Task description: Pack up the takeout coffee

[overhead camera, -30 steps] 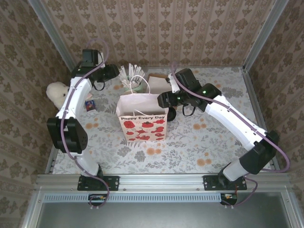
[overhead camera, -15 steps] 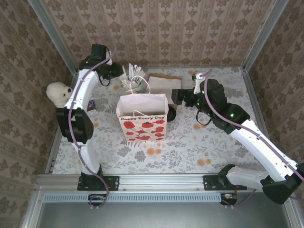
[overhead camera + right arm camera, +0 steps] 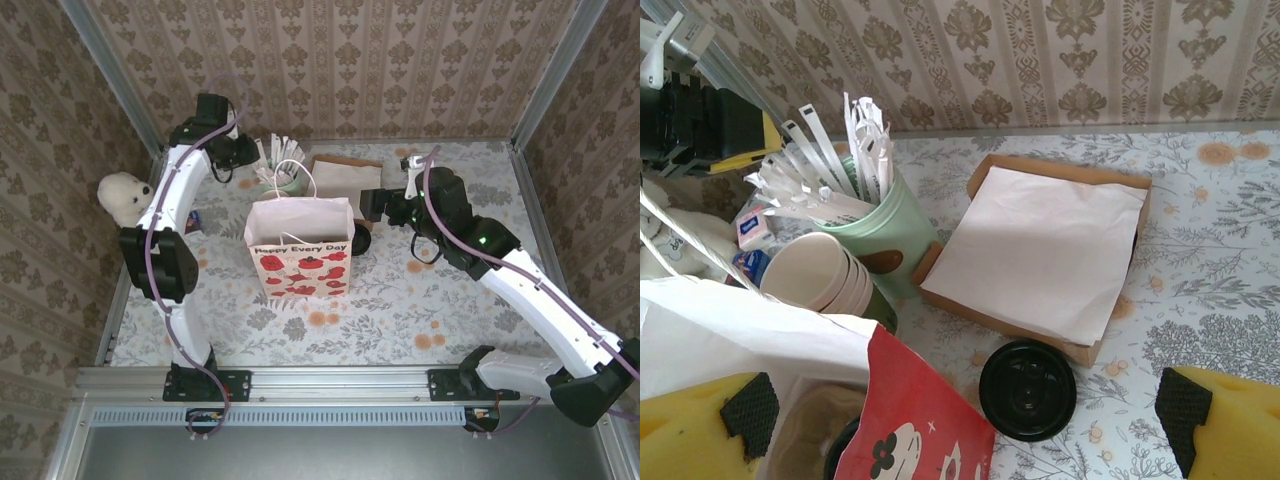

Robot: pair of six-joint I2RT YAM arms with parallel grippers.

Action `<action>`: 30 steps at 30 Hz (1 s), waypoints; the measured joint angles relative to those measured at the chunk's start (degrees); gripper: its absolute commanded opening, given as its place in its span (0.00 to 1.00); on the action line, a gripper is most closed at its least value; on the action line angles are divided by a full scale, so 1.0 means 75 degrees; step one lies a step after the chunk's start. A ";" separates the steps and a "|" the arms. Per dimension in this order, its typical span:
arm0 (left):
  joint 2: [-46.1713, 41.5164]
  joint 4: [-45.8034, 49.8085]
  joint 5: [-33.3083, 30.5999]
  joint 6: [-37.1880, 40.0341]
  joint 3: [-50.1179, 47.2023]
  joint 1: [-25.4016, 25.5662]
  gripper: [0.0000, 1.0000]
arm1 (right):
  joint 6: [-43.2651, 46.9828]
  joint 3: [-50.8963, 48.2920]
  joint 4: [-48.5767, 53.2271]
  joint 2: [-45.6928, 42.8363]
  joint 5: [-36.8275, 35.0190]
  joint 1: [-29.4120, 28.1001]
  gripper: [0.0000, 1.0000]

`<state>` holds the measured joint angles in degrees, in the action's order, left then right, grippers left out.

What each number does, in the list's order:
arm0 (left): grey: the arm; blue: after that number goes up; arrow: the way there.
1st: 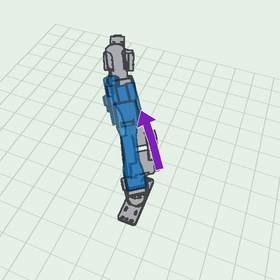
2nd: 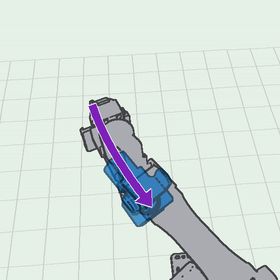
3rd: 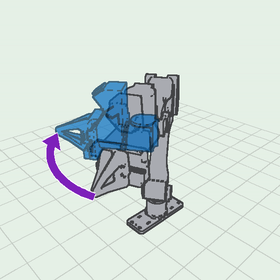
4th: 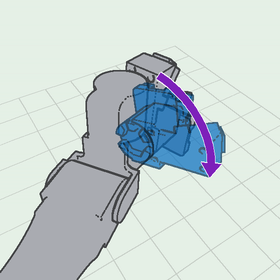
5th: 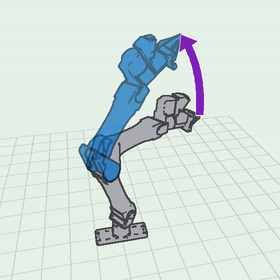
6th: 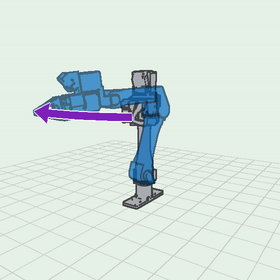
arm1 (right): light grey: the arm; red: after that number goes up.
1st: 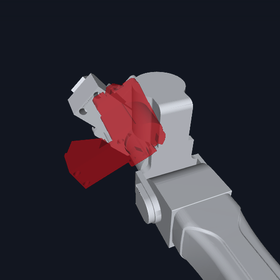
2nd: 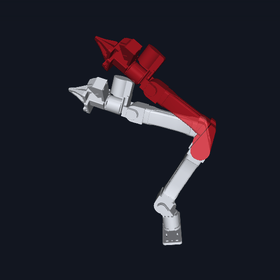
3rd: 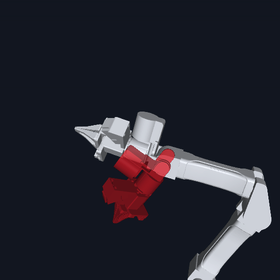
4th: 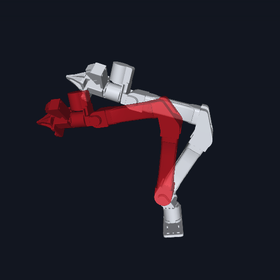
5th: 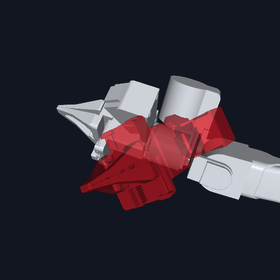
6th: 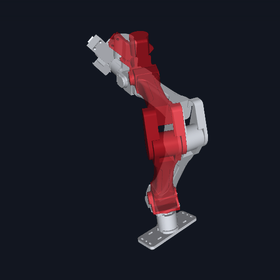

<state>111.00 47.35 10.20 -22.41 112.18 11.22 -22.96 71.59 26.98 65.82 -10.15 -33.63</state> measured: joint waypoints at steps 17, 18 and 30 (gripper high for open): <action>-0.0012 0.0006 -0.0082 0.0149 0.0079 0.0000 0.23 | -0.0143 0.0000 0.0020 0.0090 0.0012 0.0000 1.00; -0.0015 0.0006 -0.0085 0.0166 0.0099 0.0000 0.25 | -0.0157 0.0000 0.0023 0.0090 0.0012 0.0000 1.00; -0.0023 0.0090 -0.0166 0.0309 0.0114 0.0000 0.03 | -0.0198 0.0000 0.0020 0.0090 0.0035 0.0000 1.00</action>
<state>110.83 48.03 8.95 -20.10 113.03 11.22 -24.45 71.59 27.14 66.50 -9.89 -33.63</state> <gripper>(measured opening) 0.077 0.999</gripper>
